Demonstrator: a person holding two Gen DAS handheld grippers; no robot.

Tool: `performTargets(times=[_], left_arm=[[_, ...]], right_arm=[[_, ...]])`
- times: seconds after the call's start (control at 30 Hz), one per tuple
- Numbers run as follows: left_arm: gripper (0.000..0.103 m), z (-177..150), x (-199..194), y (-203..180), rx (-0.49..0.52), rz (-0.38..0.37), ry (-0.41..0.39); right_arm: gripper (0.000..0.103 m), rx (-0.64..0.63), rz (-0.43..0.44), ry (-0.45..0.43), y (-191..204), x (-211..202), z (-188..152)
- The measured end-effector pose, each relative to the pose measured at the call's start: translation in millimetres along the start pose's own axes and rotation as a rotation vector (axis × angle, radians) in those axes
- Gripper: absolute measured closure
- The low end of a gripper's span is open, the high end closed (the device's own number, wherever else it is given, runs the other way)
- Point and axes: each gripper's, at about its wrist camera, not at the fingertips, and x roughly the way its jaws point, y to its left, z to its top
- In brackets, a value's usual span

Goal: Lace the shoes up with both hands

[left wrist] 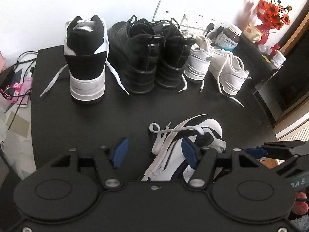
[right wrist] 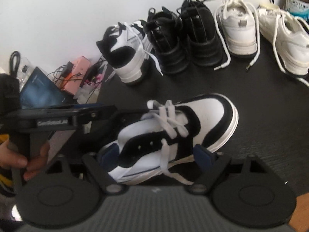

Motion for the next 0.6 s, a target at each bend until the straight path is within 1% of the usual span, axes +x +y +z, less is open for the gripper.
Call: performTargets(times=[0.17,0.3,0.37,0.47,0.53,0.6], left_arm=[[0.035,3.1,-6.1,-4.9,0.016,-0.014,-0.017],[0.035,4.0,-4.9,-15.1,0.057,0.011,-0.022],[0.035,4.9,-4.2,-18.2,0.061,0.02,-0.025],[0.034,7.4,-7.7,-24.9,0.079,0.011,-0.041],[0.03,7.7,-9.4,-31.0,0.096,-0.006,-0.045],[0.027,6.5,-9.1,-38.1,0.113,-0.015,-0.044]], right_arm=[[0.02,-0.035,-0.005,0.018,6.4,1.7,0.2],[0.019,-0.075,0.005,0.047,14.0,6.7,-3.9],[0.019,-0.059,0.016,0.054,10.4,8.1,-3.7],[0.017,-0.01,0.047,0.074,-0.9,9.1,-2.5],[0.017,-0.01,0.046,0.083,-4.2,7.1,-2.1],[0.017,-0.028,0.015,0.073,-5.9,2.0,-1.0]])
